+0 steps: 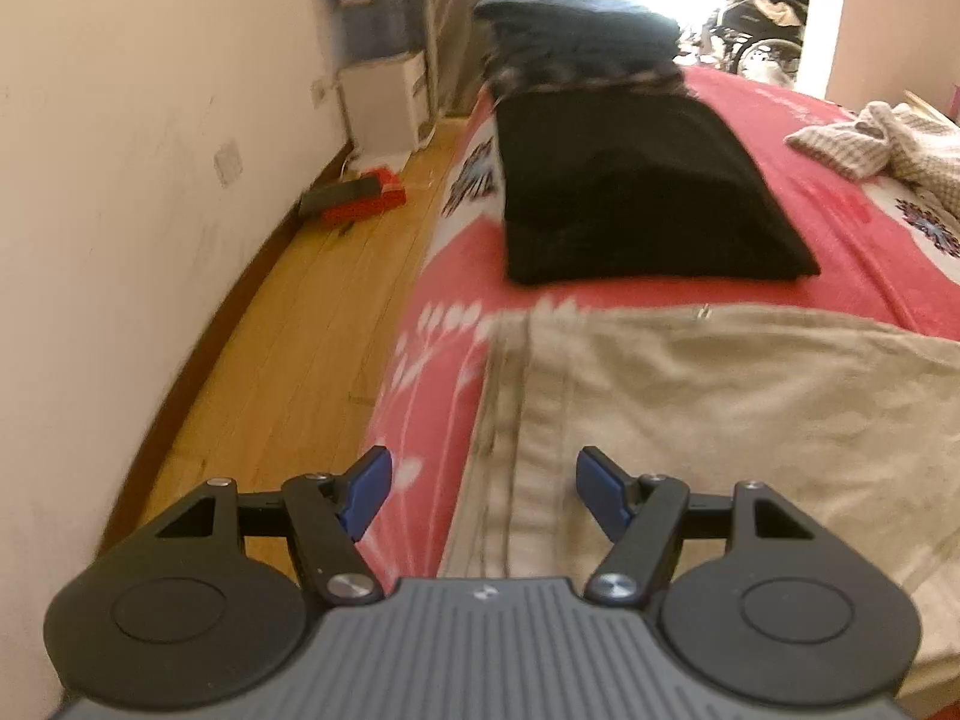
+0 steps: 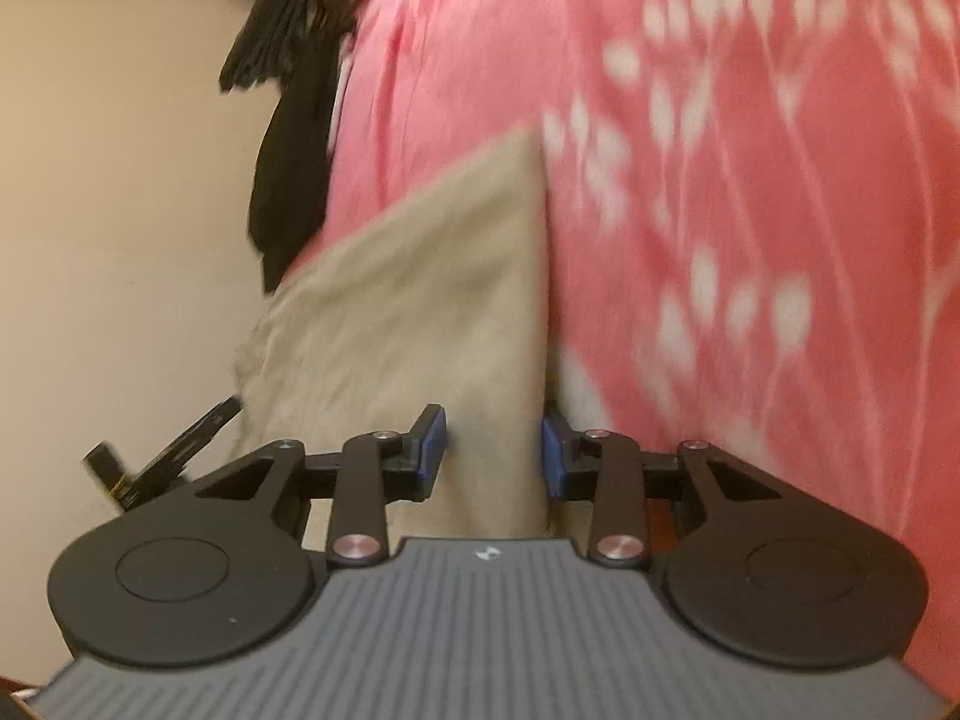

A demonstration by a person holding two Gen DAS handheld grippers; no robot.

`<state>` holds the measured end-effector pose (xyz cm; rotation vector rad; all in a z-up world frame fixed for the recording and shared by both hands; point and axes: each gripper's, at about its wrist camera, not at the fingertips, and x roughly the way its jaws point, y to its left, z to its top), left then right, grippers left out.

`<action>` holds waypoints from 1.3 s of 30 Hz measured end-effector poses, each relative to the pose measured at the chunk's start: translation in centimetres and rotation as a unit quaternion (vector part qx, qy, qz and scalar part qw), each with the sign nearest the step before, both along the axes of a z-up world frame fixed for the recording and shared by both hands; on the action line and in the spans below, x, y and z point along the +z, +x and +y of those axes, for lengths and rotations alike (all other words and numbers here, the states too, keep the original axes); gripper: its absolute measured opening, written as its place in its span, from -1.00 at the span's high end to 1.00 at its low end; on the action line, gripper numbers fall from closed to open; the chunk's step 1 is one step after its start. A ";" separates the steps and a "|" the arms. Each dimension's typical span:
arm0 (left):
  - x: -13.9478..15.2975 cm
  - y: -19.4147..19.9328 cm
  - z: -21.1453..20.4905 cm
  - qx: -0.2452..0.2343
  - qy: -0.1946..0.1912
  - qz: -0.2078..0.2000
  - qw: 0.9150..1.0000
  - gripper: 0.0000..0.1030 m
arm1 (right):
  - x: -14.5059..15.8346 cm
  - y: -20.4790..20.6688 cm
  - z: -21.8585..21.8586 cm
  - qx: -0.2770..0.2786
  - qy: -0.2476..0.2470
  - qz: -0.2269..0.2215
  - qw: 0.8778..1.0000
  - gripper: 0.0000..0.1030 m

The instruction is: Fold clothes

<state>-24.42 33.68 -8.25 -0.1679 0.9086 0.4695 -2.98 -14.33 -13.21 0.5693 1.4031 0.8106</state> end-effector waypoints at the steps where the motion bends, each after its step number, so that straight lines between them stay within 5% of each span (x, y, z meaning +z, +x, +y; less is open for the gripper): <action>1: -0.2 -0.3 0.2 0.005 -0.008 0.001 1.000 -0.36 | -0.3 -0.7 0.0 0.007 0.008 0.013 1.000 0.38; 8: -1.3 0.0 1.0 0.032 -0.034 -0.003 0.999 -0.43 | -1.2 -2.0 1.5 -0.003 0.042 0.026 0.999 0.41; 14: -1.3 0.2 0.6 0.046 -0.039 -0.004 0.998 -0.34 | 0.2 -2.7 2.8 -0.025 0.025 -0.031 0.999 0.89; 19: -1.4 1.2 -1.6 0.026 -0.061 -0.005 0.998 -0.30 | 4.9 -2.0 1.7 -0.015 0.051 -0.105 0.993 0.92; 24: -1.6 3.2 -4.9 0.000 -0.087 -0.010 0.996 -0.31 | 6.8 -0.2 -1.4 -0.036 0.030 -0.122 0.991 0.92; 30: -1.7 6.9 -12.3 -0.092 -0.114 -0.017 0.989 -0.28 | 9.4 2.3 -8.7 -0.072 -0.005 -0.163 0.984 0.91; 32: -2.2 7.8 -14.4 -0.105 -0.092 -0.013 0.990 -0.40 | 9.0 3.5 -10.8 -0.059 -0.022 -0.174 0.983 0.88; 37: -2.4 8.1 -14.9 -0.117 -0.092 -0.012 0.989 -0.43 | 4.1 5.6 -12.8 -0.052 -0.130 -0.121 0.983 0.12; 39: -2.2 7.8 -14.2 -0.115 -0.094 -0.012 0.989 -0.42 | 4.2 5.1 -14.0 -0.076 -0.116 -0.124 0.982 0.12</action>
